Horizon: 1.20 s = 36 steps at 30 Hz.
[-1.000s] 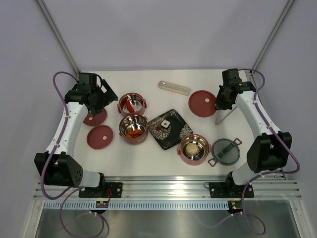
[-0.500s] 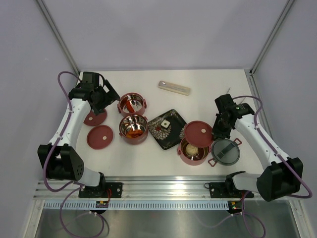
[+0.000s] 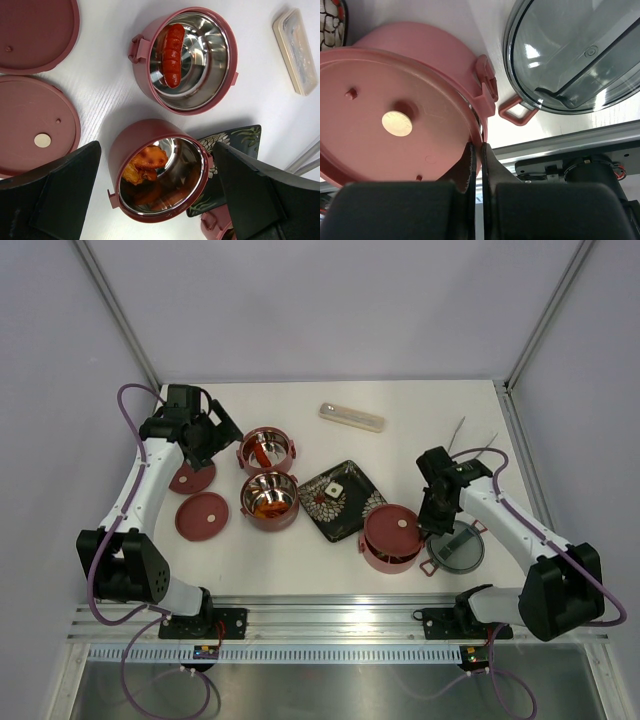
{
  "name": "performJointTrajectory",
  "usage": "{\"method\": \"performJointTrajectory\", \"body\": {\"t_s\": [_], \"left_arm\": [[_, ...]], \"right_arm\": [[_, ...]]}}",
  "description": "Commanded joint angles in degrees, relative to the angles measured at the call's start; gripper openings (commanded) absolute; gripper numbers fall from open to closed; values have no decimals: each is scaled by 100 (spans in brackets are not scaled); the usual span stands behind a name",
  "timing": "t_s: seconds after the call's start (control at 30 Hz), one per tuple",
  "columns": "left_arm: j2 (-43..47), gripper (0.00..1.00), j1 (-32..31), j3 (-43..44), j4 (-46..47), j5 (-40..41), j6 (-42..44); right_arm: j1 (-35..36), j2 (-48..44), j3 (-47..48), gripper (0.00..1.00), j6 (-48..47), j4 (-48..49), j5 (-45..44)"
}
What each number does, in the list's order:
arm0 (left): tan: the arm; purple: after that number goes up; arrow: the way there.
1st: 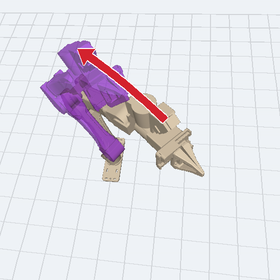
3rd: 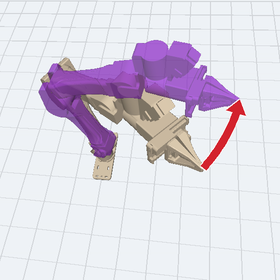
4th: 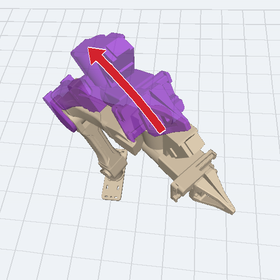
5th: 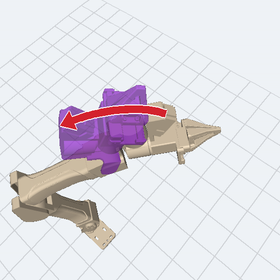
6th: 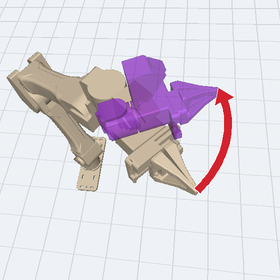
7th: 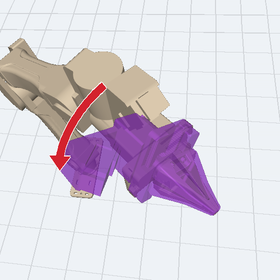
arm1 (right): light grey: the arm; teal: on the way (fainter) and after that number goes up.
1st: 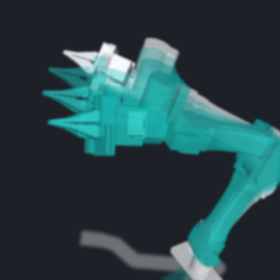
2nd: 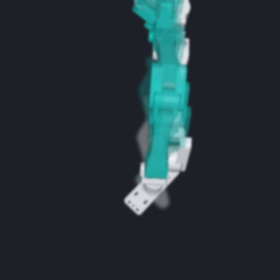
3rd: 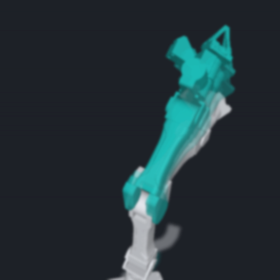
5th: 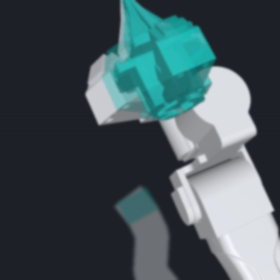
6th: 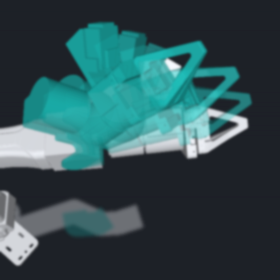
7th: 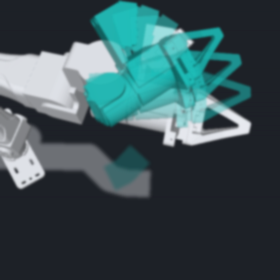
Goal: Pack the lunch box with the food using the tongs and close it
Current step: Close the box lid on the packing box.
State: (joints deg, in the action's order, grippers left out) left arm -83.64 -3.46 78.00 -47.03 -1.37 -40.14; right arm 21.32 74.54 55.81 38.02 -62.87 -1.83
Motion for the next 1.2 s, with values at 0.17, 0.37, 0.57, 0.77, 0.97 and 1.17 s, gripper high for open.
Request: {"method": "performJointTrajectory", "body": {"t_s": [0.17, 0.37, 0.57, 0.77, 0.97, 1.17], "left_arm": [[32, 99, 30, 242, 124, -66, -2], [49, 99, 30, 251, 88, -48, 15], [49, 99, 30, 216, 106, -92, 15], [111, 99, 21, 163, 88, -66, 24], [154, 99, 30, 93, 115, -74, 24], [181, 99, 30, 93, 115, -92, 24]], "right_arm": [[179, 43, -325, 0, 197, 240, -37], [232, -133, -334, 0, 232, 135, -134], [241, -107, -238, 0, 171, 91, -301], [267, -159, -185, 29, 188, 47, -327], [285, -238, -62, 45, 162, -58, -345], [355, -361, 534, 44, 66, -217, -511]]}}
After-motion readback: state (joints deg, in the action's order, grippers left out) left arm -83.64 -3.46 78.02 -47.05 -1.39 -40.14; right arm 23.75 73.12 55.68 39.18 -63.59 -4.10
